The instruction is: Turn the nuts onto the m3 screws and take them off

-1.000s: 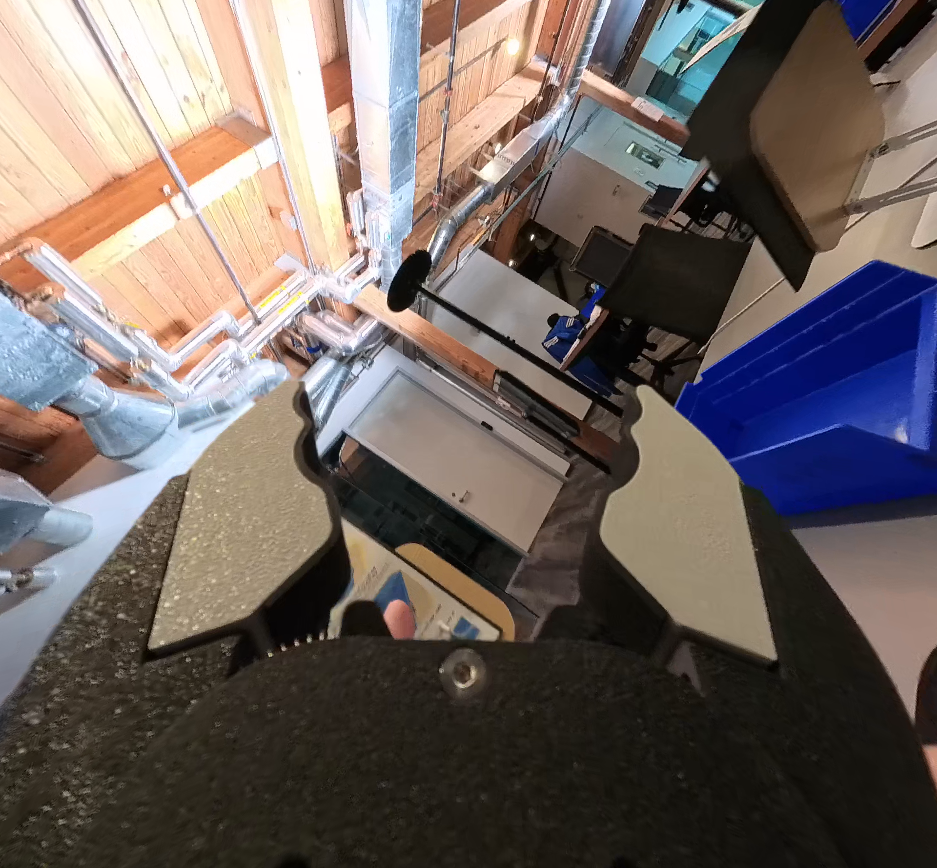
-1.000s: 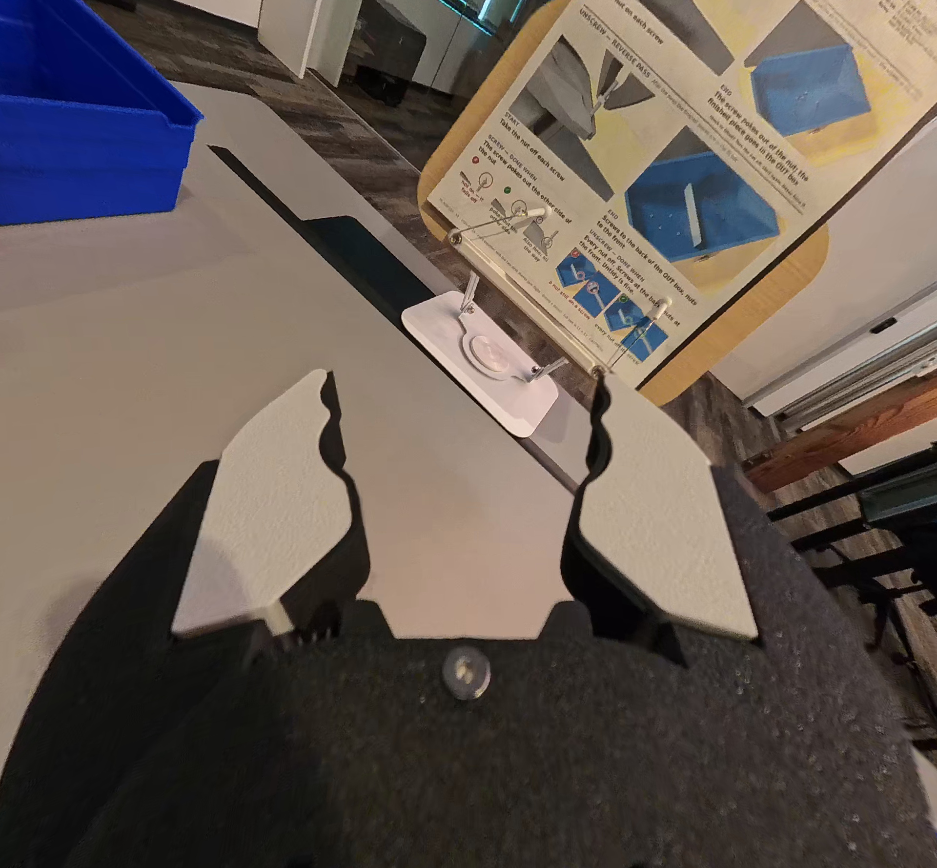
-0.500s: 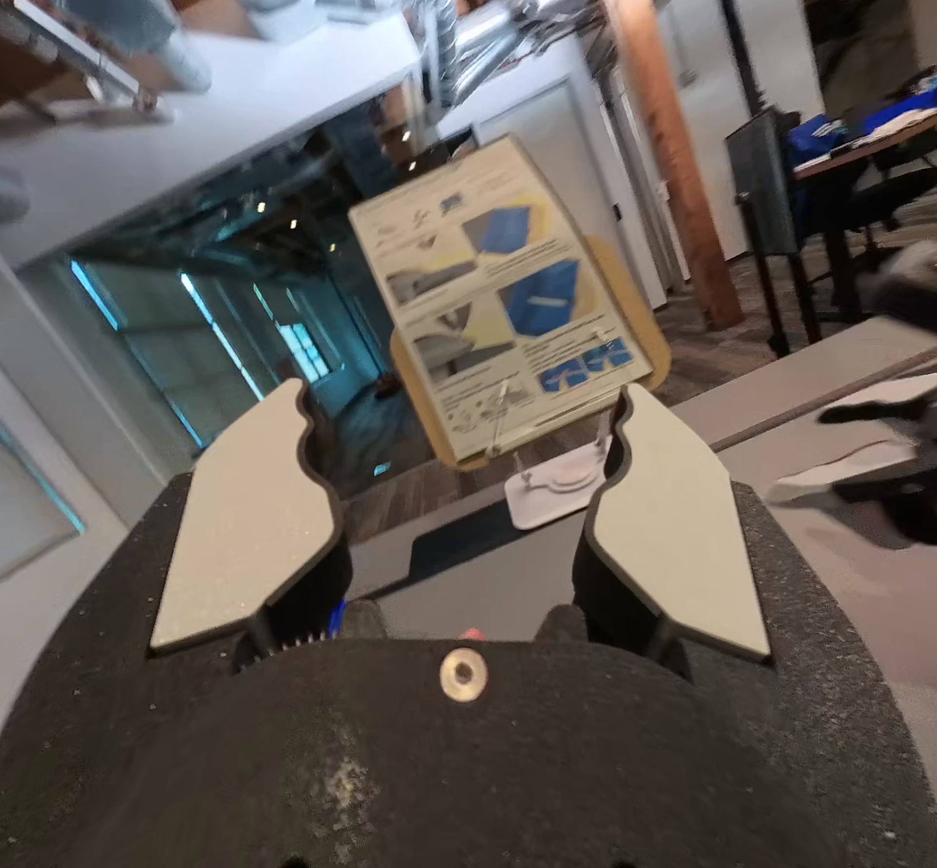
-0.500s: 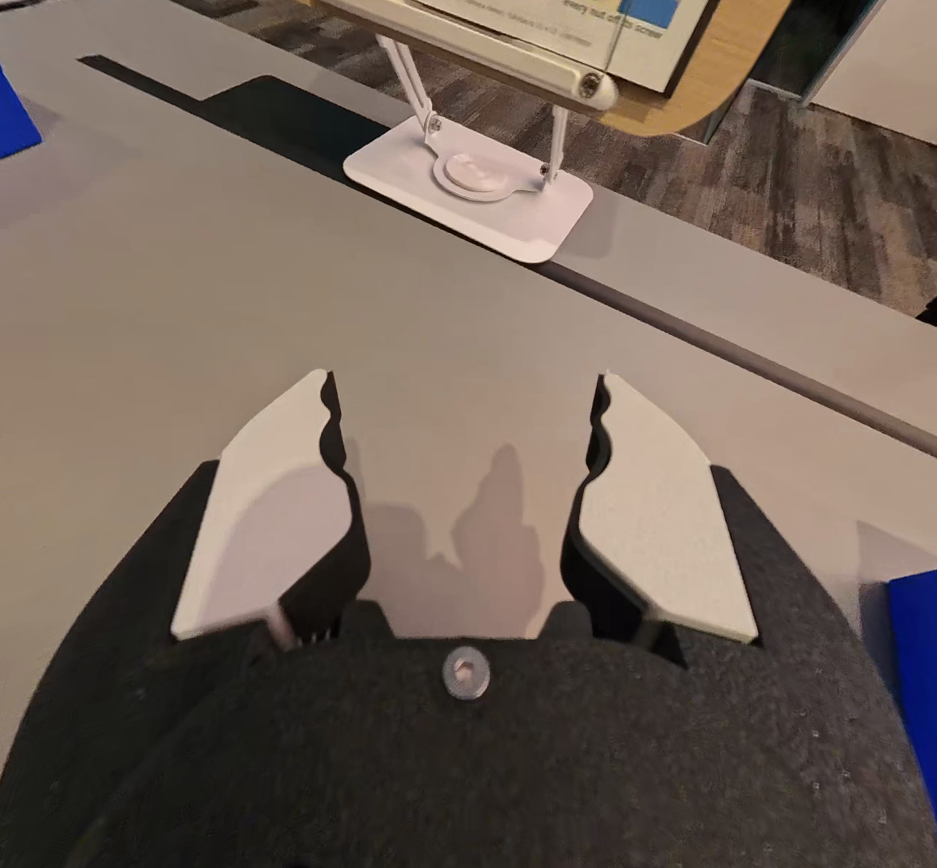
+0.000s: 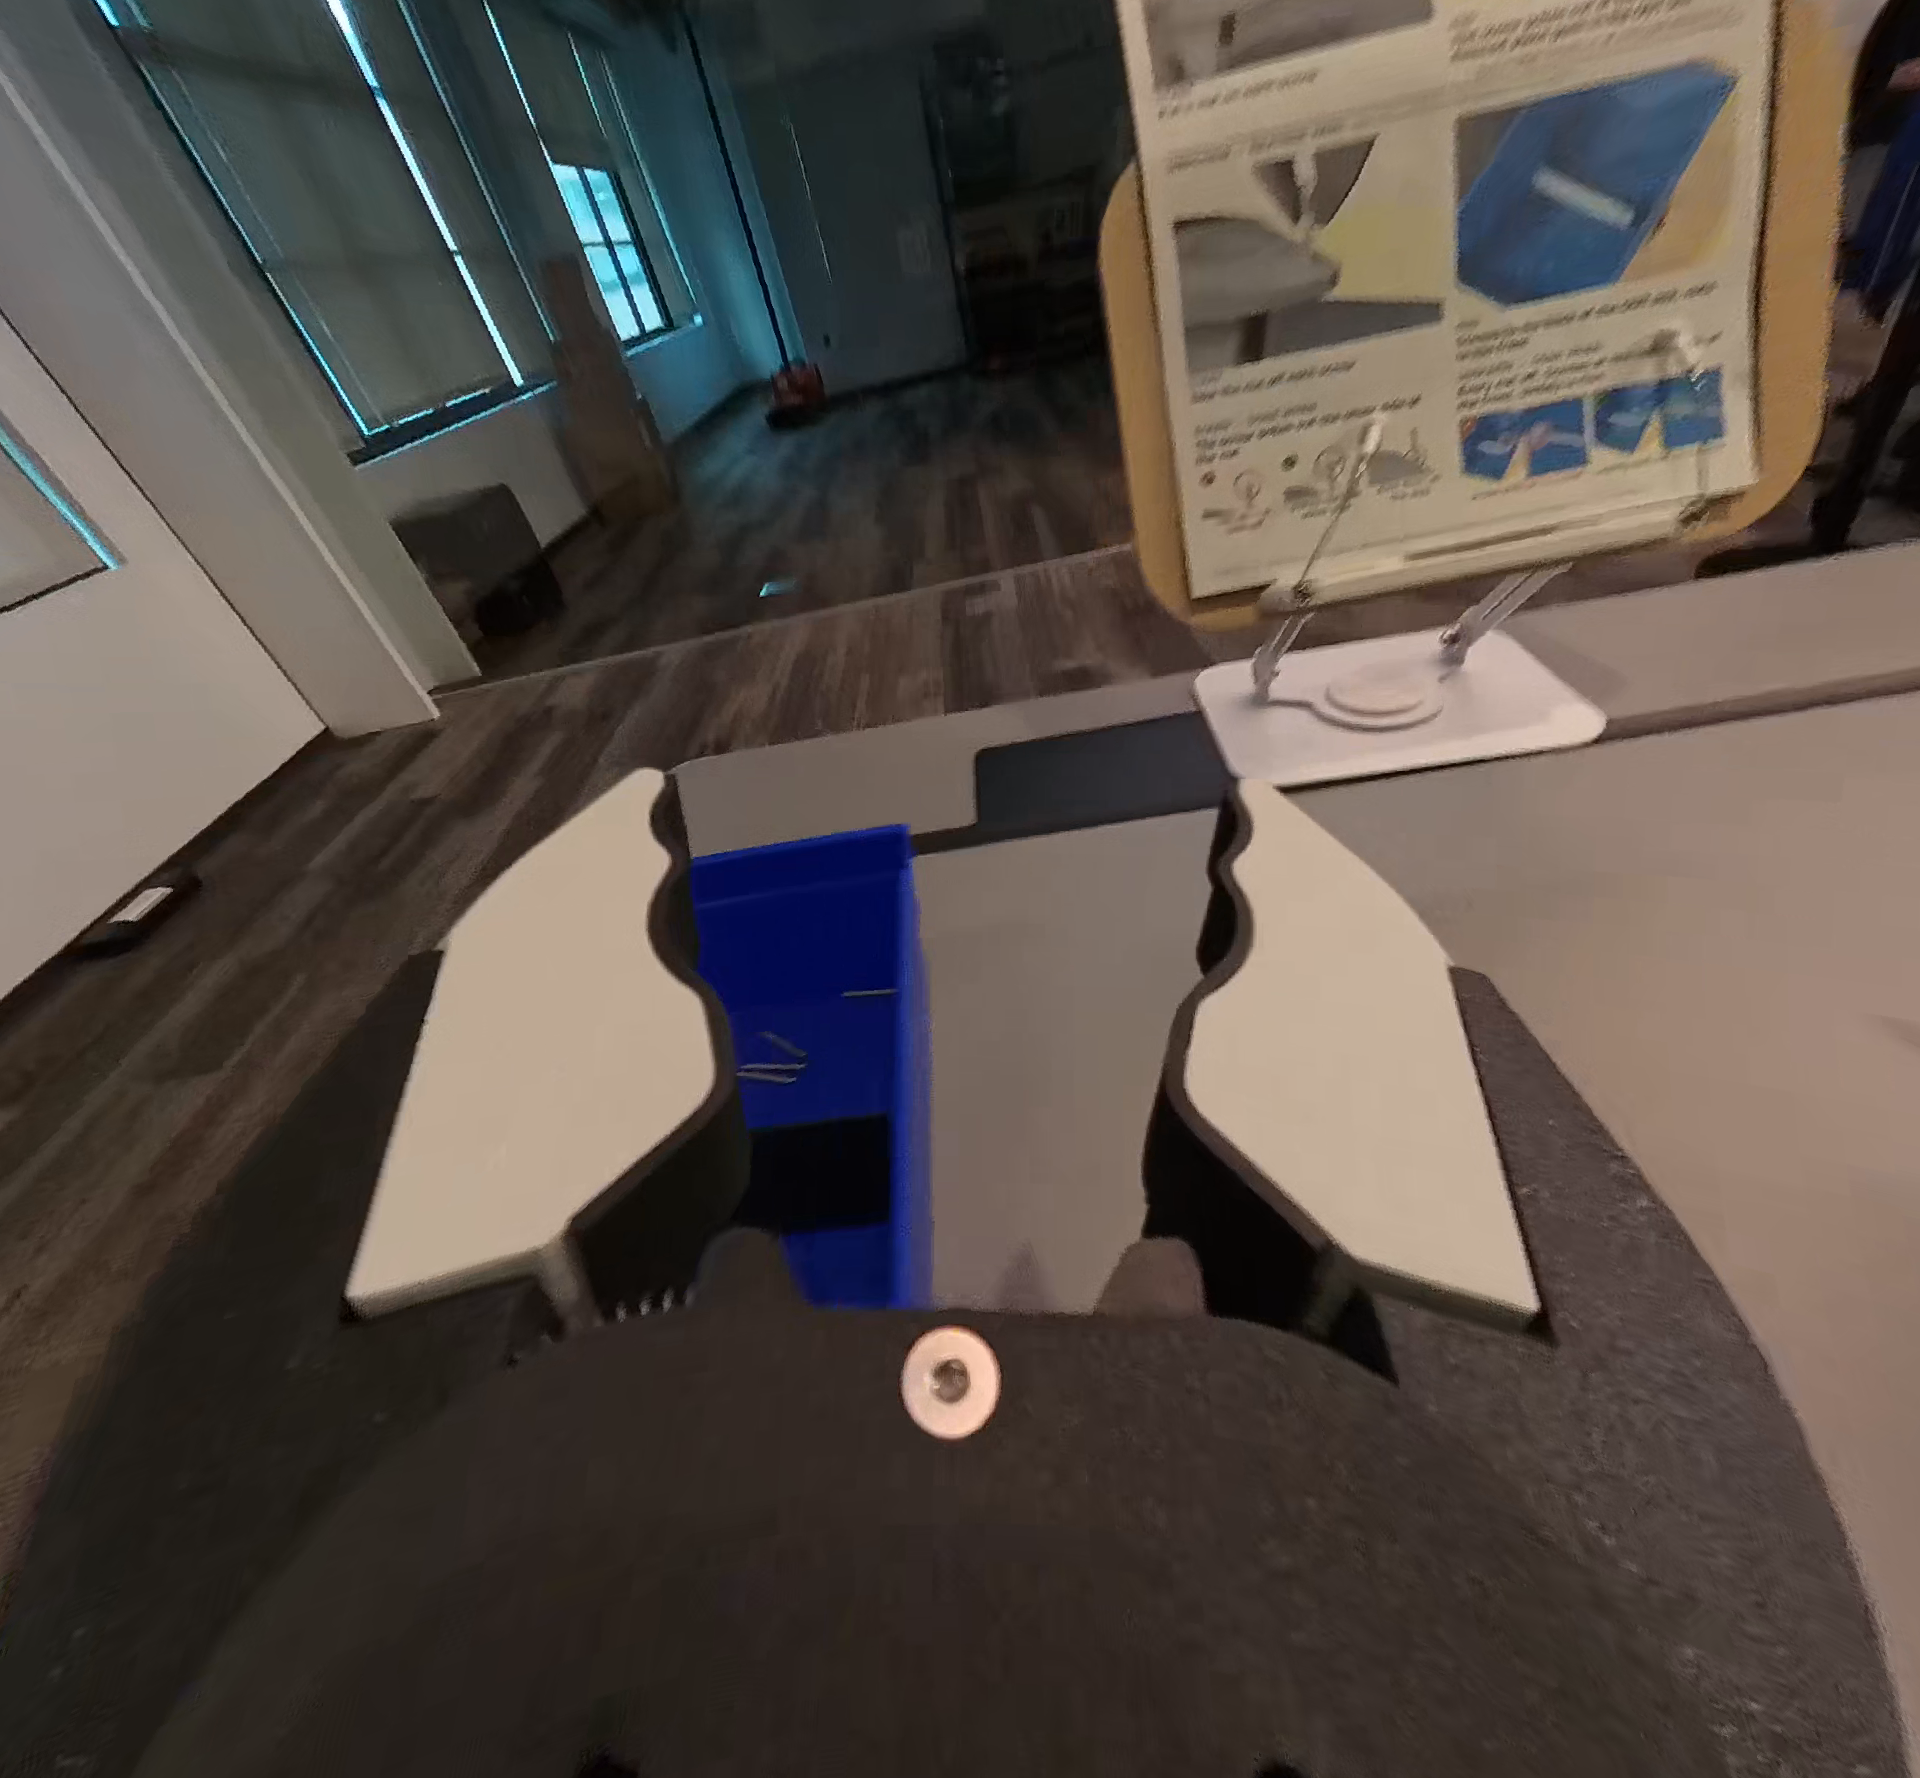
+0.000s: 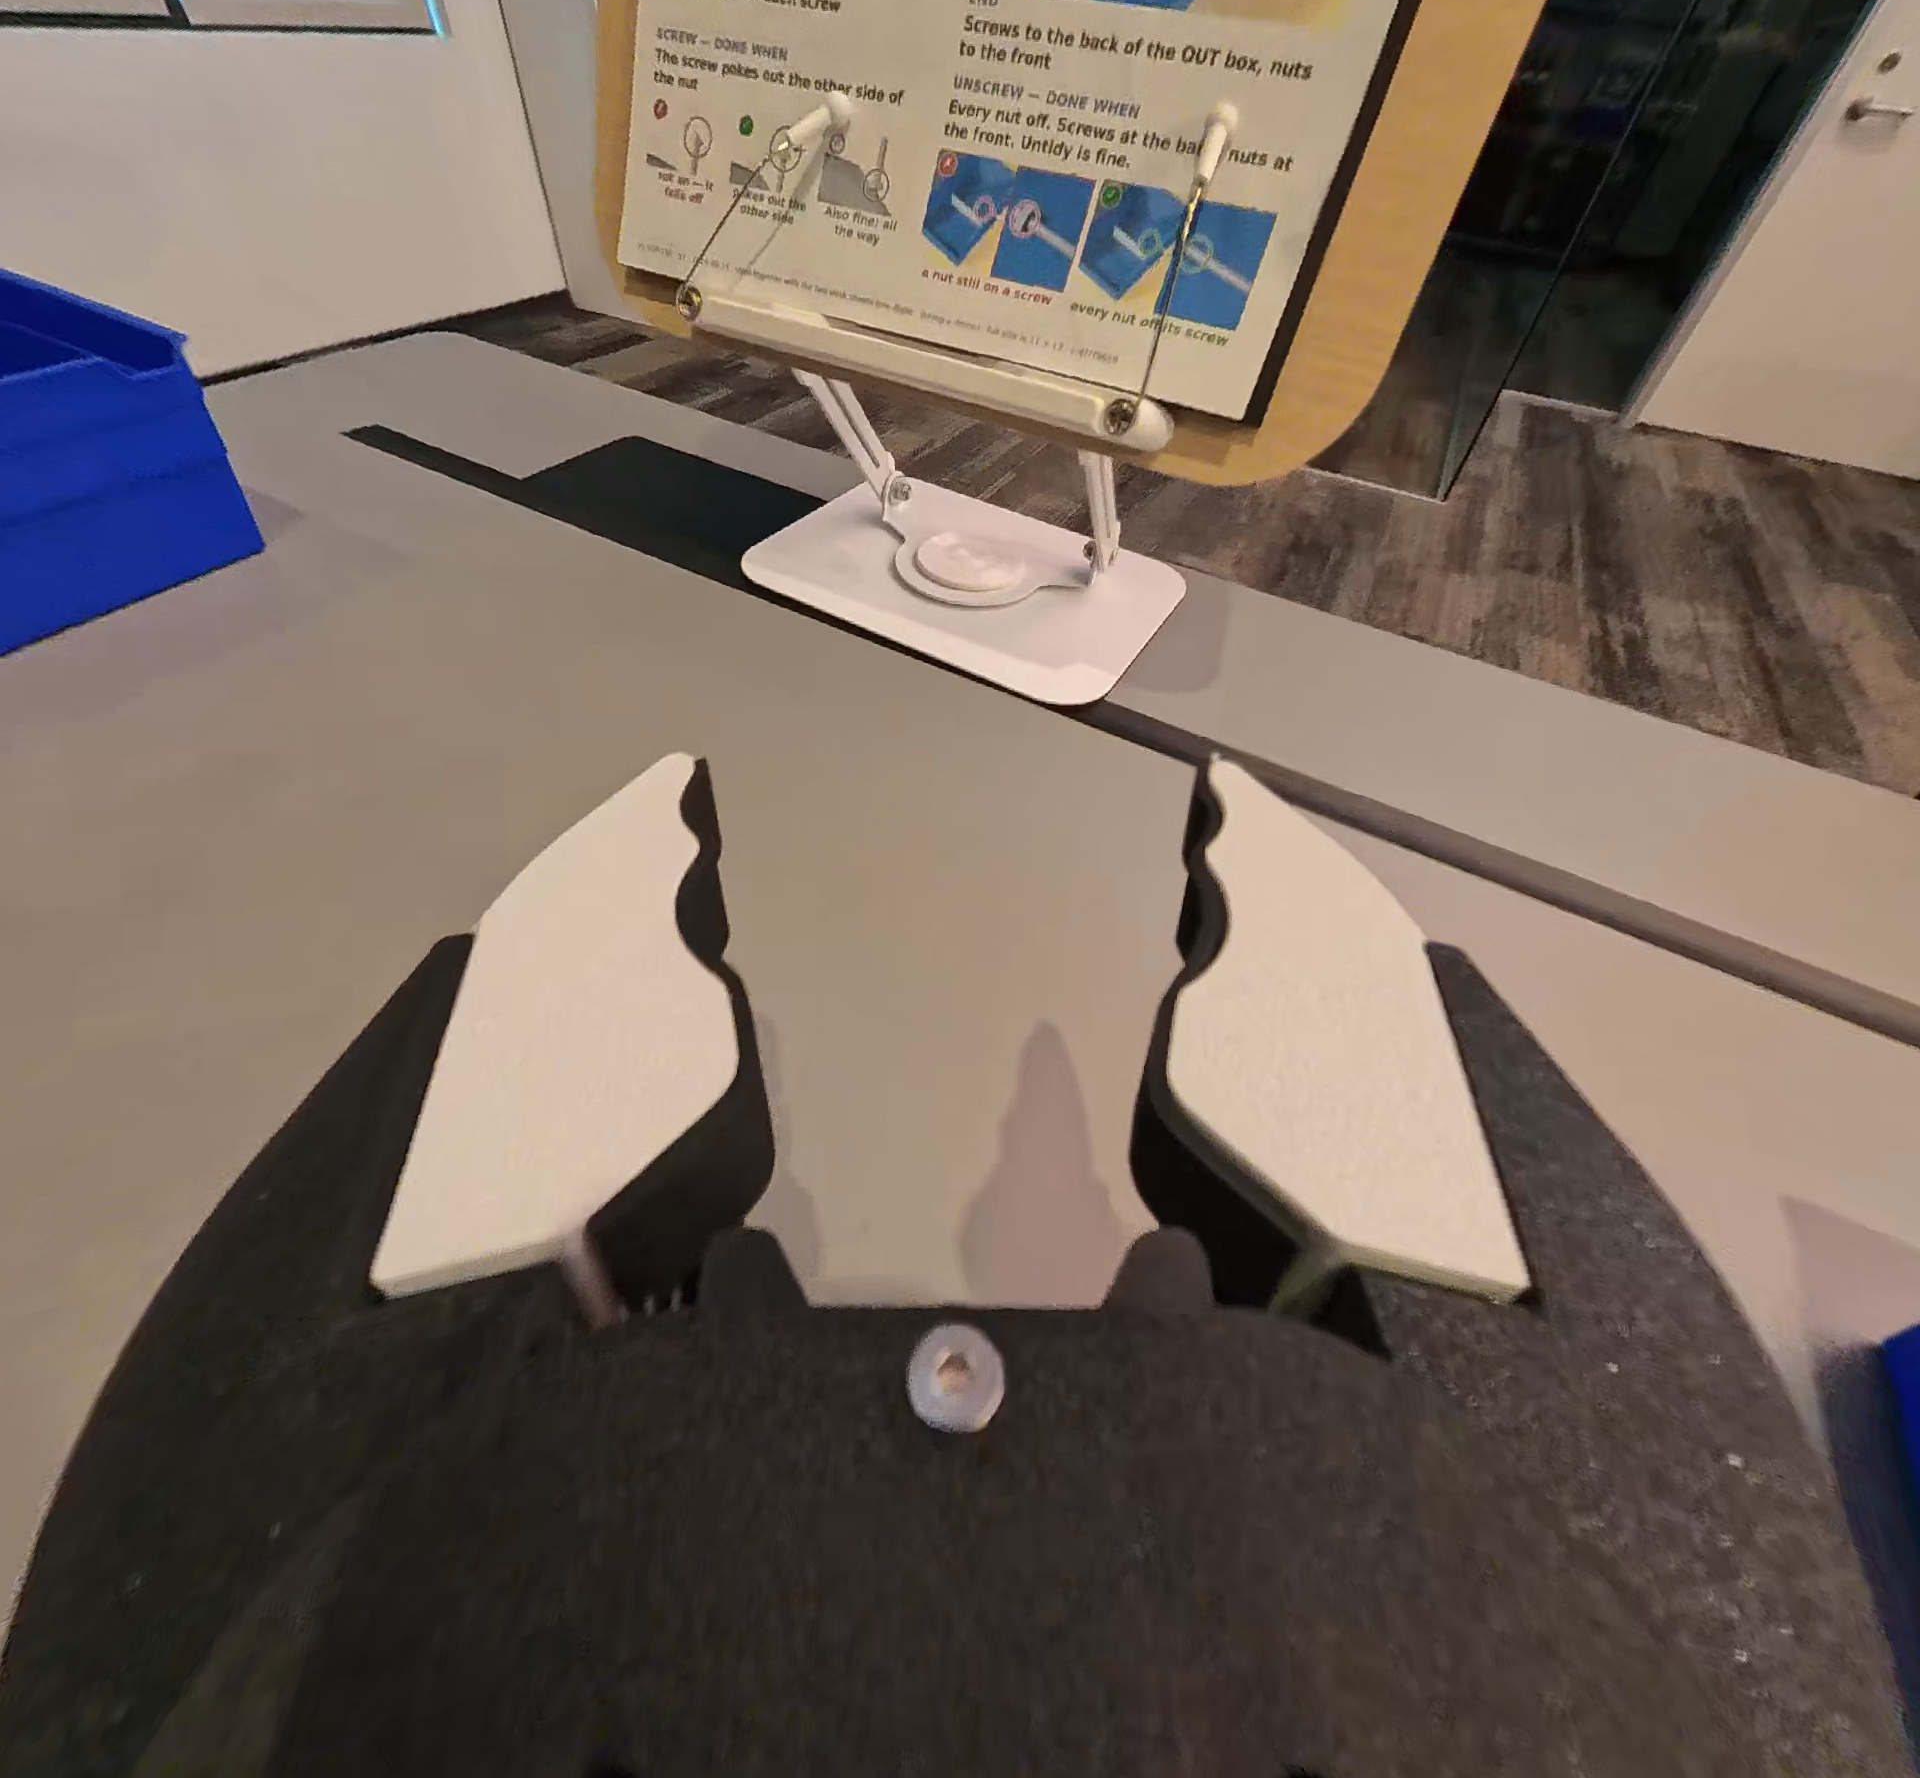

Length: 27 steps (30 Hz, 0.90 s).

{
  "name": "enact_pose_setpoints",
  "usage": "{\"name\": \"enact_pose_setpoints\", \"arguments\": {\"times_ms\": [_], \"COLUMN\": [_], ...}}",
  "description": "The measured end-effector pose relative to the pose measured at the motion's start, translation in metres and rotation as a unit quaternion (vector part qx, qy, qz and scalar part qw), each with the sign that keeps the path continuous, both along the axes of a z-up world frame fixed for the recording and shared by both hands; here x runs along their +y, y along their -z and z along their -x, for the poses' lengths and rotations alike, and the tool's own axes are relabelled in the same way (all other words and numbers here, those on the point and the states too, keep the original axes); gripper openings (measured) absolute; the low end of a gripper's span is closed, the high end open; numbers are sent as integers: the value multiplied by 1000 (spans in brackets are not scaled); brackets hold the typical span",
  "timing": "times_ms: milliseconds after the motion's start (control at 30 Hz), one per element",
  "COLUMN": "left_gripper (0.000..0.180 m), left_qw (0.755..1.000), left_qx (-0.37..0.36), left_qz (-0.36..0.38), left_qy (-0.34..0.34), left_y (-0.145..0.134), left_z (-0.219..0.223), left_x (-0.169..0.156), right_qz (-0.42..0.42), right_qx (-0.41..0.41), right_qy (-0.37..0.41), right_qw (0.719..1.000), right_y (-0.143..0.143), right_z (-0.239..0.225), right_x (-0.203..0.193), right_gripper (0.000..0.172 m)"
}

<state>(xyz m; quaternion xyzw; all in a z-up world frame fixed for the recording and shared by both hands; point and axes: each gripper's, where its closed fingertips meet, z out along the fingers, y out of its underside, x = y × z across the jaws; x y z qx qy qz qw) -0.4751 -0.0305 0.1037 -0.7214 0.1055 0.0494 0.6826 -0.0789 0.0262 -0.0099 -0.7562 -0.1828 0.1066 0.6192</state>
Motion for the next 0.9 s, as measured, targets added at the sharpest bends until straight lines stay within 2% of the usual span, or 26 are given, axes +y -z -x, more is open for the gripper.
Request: {"name": "enact_pose_setpoints", "arguments": {"times_ms": [133,267,333,400,467,533,600,700,733,900], "left_gripper": [88,79,68,73,64,67,56,43,44,44], "left_qw": [997,985,975,964,951,941,924,886,875,808], "left_qx": [36,62,79,89,100,113,143,201,217,306], "left_qz": [72,161,205,244,279,296,312,341,349,432], "left_qy": [3,20,39,50,89,119,167,242,255,258], "left_y": [6,27,43,58,72,80,91,111,117,159], "left_z": [56,100,115,130,135,138,135,128,127,147], "left_x": [1,-8,-14,-18,-23,-25,-28,-35,-35,-26], "right_qz": [13,-6,-13,-20,-21,-18,-17,-8,-8,-15], "right_qx": [33,63,62,55,50,53,68,107,120,157], "right_qy": [-8,-30,-49,-61,-65,-69,-79,-108,-110,-127], "right_qw": [999,998,997,996,996,996,994,988,987,979], "right_y": [10,11,13,15,19,22,22,21,20,11], "right_z": [-10,-11,-6,-1,2,4,6,12,12,12], "right_x": [4,2,0,-2,-4,-6,-8,-16,-17,-22], "right_gripper": [80,70,70,70,70,71,68,61,61,59]}}
